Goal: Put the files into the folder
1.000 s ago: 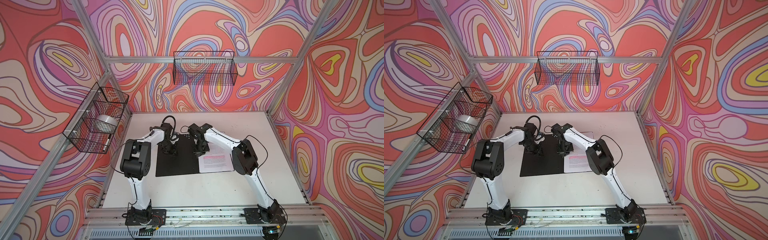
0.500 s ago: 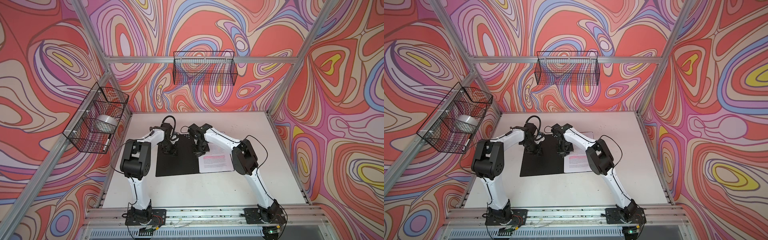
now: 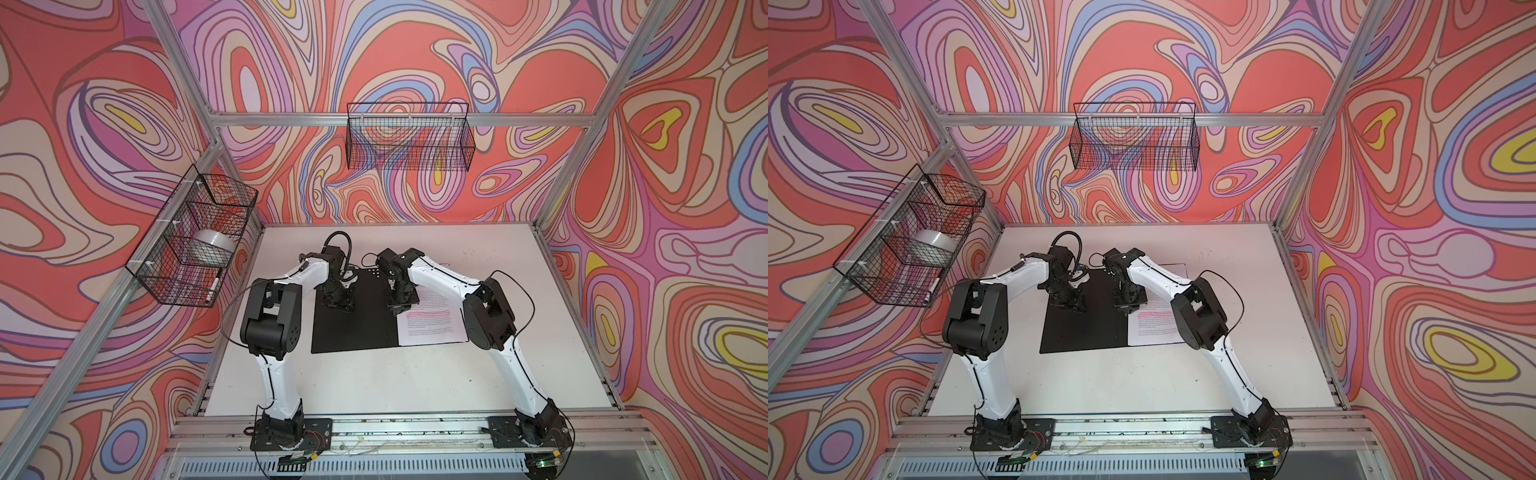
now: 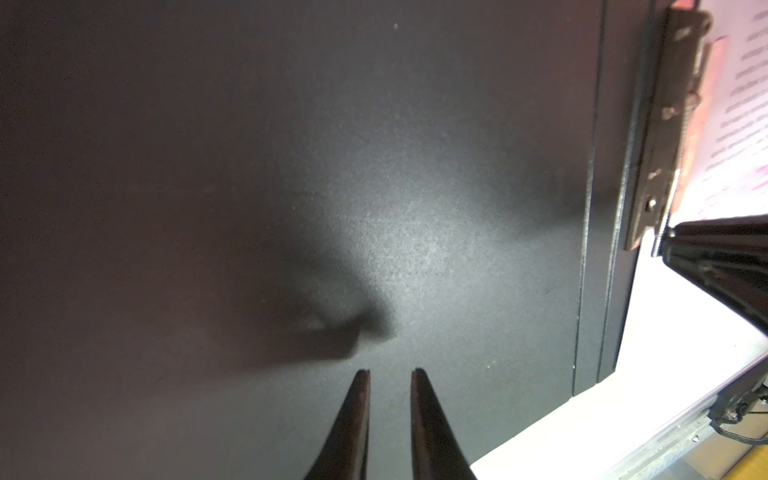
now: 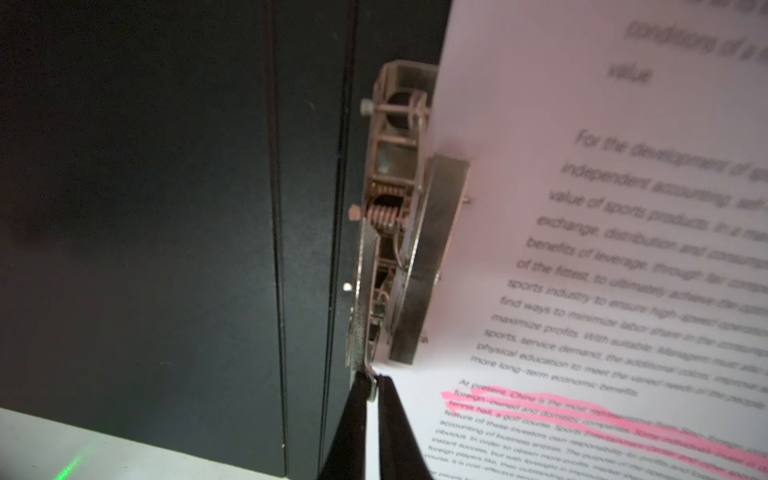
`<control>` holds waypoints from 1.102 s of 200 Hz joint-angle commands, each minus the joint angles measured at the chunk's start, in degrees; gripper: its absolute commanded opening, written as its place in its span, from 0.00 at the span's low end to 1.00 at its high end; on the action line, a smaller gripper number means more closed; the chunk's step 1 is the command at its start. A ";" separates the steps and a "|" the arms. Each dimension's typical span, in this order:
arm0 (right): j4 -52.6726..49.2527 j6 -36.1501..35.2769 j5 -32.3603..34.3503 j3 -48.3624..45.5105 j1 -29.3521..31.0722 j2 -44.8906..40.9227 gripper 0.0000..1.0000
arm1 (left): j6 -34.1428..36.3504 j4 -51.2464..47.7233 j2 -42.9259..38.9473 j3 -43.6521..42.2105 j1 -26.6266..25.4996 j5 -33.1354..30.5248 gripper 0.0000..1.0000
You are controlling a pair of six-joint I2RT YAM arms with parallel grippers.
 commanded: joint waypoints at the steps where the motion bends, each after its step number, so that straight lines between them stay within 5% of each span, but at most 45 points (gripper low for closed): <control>1: -2.26 -0.52 3.03 -2.38 -0.24 5.13 0.08 | 0.41 -1.16 0.03 -0.74 0.23 0.68 0.20; 220: -4.04 -0.17 1.65 1.54 -0.24 4.68 0.10 | 1.04 -1.37 -1.83 -0.71 0.81 1.34 0.20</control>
